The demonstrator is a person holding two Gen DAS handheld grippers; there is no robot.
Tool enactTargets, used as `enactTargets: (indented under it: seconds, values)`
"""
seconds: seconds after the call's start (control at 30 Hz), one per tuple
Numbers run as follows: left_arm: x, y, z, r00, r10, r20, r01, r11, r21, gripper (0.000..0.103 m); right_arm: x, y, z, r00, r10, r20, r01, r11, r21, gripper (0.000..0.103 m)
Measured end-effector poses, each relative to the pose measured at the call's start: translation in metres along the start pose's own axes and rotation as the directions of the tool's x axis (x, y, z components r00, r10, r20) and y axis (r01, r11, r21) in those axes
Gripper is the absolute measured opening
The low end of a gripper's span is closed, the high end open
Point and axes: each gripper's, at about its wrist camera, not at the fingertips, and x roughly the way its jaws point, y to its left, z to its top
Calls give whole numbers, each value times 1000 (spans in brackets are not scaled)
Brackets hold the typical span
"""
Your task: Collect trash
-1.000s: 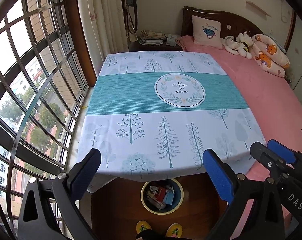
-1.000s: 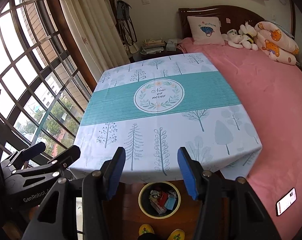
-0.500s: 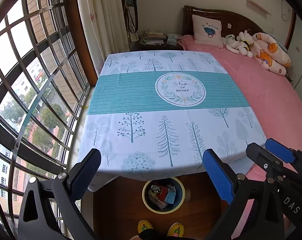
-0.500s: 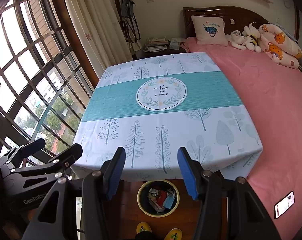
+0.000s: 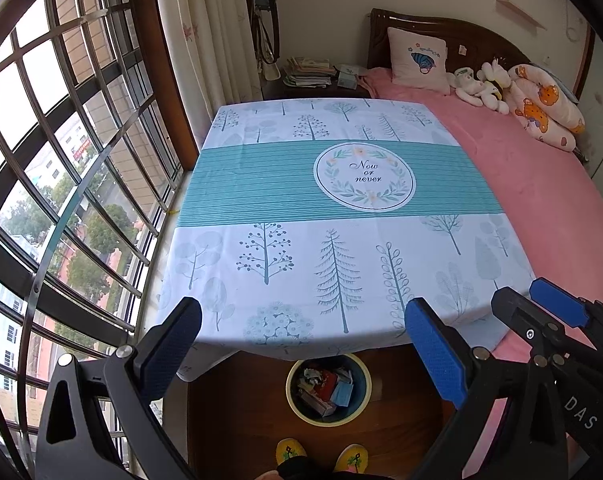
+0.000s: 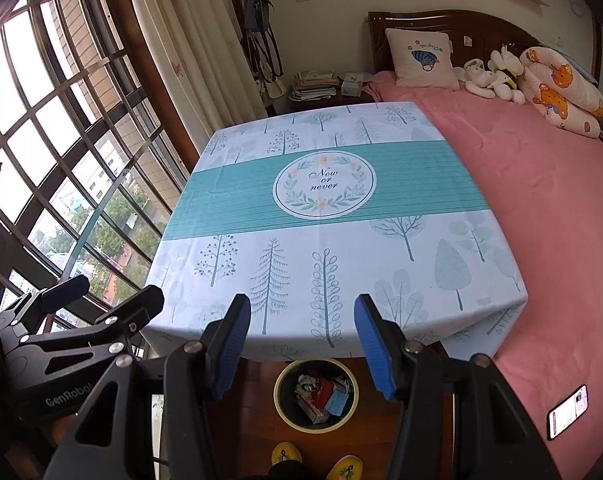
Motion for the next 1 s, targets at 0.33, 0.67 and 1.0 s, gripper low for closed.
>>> enactTargets:
  seconds: [0.33,0.67,1.0]
  values:
    - [0,0,0,1000,1,-1,-1,1000,1,101,0,-2,0,1000,2,-2,-2,1000,2,54]
    - [-2,7,-8,1000,0,-12,0,1000,2,101,0,-3,-4,1000,7,-8,-7,1000,9,54]
    - [-1,8,-13,1000,-1,-23,1,1000,11,101,-2,-2,-11,1000,12,-12,-12,1000,12,54]
